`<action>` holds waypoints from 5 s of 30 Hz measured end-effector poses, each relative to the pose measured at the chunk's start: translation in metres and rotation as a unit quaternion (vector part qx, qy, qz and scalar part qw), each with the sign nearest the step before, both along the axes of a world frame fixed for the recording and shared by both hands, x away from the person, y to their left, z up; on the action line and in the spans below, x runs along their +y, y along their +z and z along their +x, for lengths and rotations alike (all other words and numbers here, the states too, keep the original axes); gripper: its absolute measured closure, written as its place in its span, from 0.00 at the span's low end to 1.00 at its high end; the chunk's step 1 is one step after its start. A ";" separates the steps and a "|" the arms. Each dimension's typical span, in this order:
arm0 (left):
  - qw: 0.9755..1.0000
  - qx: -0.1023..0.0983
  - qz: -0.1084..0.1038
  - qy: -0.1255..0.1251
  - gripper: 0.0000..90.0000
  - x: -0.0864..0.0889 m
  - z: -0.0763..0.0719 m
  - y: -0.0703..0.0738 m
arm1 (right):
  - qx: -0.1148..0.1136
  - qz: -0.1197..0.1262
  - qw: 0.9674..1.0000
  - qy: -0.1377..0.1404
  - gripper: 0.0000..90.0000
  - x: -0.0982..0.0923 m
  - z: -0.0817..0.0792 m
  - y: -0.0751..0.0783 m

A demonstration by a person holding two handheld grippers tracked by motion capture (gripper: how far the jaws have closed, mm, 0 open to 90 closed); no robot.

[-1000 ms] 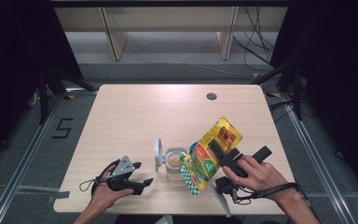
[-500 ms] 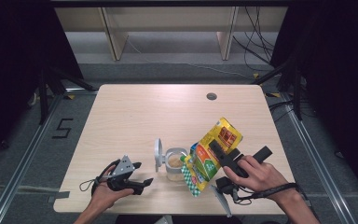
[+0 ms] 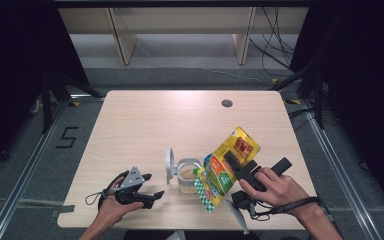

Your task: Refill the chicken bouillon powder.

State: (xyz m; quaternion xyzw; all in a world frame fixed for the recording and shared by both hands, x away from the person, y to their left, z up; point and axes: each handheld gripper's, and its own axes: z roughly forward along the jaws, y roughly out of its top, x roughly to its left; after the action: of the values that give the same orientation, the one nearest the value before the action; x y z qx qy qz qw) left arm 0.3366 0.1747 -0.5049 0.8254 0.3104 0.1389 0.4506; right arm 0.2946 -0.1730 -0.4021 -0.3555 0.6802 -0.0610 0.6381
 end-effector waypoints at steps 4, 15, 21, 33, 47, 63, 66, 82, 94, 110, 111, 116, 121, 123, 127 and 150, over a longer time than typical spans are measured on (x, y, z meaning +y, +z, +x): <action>1.000 -0.001 0.011 -0.005 0.26 0.002 0.001 0.001 | -0.001 0.002 1.000 0.006 0.66 0.001 -0.002 0.000; 1.000 -0.003 0.013 -0.004 0.26 0.002 0.001 0.001 | 0.001 0.003 1.000 0.007 0.66 0.004 -0.002 -0.001; 1.000 0.001 -0.001 0.007 0.26 0.001 -0.001 0.000 | -0.006 0.004 1.000 0.008 0.66 0.002 -0.002 0.000; 1.000 0.003 0.001 0.001 0.26 0.001 -0.001 0.001 | -0.003 0.001 1.000 -0.001 0.67 0.000 0.000 0.000; 1.000 -0.003 0.005 -0.003 0.26 0.001 0.001 0.001 | -0.002 0.002 1.000 0.000 0.67 0.000 0.001 0.000; 1.000 -0.001 0.011 -0.005 0.26 0.002 0.002 0.001 | 0.001 0.003 1.000 0.003 0.67 0.000 0.000 0.001; 1.000 -0.001 0.001 -0.001 0.26 0.000 0.000 0.000 | 0.002 0.006 1.000 0.004 0.67 0.000 0.000 0.000; 1.000 -0.005 0.011 -0.001 0.26 0.001 0.001 0.000 | -0.002 0.002 1.000 0.000 0.68 -0.002 -0.001 0.002; 1.000 -0.003 0.009 -0.003 0.26 0.001 0.001 0.001 | -0.002 0.004 1.000 -0.003 0.69 0.000 0.003 0.003; 1.000 0.005 -0.003 0.004 0.26 0.000 -0.001 0.000 | 0.013 0.015 1.000 -0.005 0.69 -0.003 0.002 -0.004; 1.000 0.002 0.003 0.000 0.26 0.001 0.000 0.001 | 0.010 0.016 1.000 -0.005 0.69 -0.003 0.002 -0.004; 1.000 0.000 0.005 -0.001 0.26 0.001 0.000 0.001 | 0.010 0.013 1.000 -0.005 0.69 -0.002 0.003 -0.003; 1.000 0.000 0.005 -0.001 0.26 0.001 0.000 0.001 | 0.011 0.009 1.000 -0.006 0.69 -0.001 0.005 -0.003; 1.000 -0.004 0.005 -0.002 0.26 0.001 0.001 0.000 | 0.010 0.009 1.000 -0.006 0.69 -0.001 0.005 -0.003; 1.000 -0.003 0.002 -0.001 0.26 0.000 0.000 0.000 | 0.009 0.006 1.000 -0.006 0.69 0.000 0.005 -0.002; 1.000 -0.001 0.012 -0.001 0.26 0.002 0.001 0.001 | 0.001 0.009 1.000 0.000 0.70 0.000 0.000 0.000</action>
State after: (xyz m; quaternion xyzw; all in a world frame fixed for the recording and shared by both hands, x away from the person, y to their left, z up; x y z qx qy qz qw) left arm 0.3380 0.1766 -0.5035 0.8309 0.3069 0.1429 0.4416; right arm 0.2951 -0.1733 -0.4018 -0.3502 0.6813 -0.0541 0.6405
